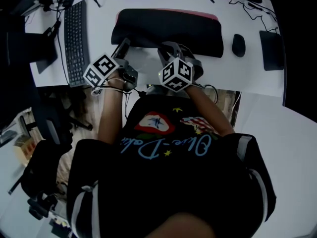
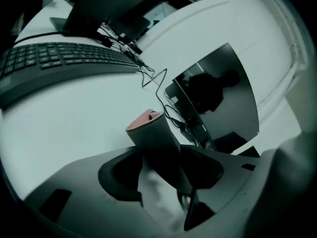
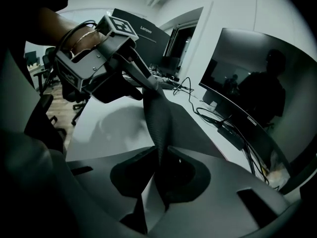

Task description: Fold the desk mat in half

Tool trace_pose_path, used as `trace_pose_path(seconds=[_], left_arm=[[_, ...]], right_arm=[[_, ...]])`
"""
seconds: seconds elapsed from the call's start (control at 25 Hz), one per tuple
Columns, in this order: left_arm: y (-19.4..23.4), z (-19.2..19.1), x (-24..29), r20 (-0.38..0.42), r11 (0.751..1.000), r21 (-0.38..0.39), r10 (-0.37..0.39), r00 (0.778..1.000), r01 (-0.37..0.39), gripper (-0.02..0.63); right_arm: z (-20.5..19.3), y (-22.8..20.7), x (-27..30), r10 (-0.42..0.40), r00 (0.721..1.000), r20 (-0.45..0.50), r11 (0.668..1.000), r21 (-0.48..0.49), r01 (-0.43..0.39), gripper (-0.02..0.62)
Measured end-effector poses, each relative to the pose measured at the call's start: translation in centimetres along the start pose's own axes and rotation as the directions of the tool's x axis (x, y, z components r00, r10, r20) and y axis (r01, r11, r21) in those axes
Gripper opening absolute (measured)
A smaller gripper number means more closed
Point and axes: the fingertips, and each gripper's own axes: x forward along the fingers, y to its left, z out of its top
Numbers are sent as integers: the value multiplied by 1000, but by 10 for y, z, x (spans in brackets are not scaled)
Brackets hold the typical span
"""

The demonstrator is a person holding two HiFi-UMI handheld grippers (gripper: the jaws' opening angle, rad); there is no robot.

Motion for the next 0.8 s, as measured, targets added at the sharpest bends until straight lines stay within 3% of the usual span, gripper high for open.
trace_pose_path(seconds=[0.04,0.12,0.4,0.64,0.8], left_arm=[[3,1,0,19,1000,-29,8,1000,-8,200],[2,2,-2,43,1000,-21,20,999,-19,174],[-31,9,-3,58,982,188,-18,998,7,38],[-73,15,-7,48,924,377,-87,995,63,34],[-103,16,-10,36,850,520,-120,992,84,34]], right_arm=[[0,1,0,3,1000,0,1000,-8,-3,55],[-1,1,0,11,1000,2,1000,-12,-11,57],[-1,2,-1,34,999,19,999,-2,-34,68],[2,1,-8,46,996,72,998,45,-50,106],[-5,-6,-17,32,997,74,995,94,-39,118]])
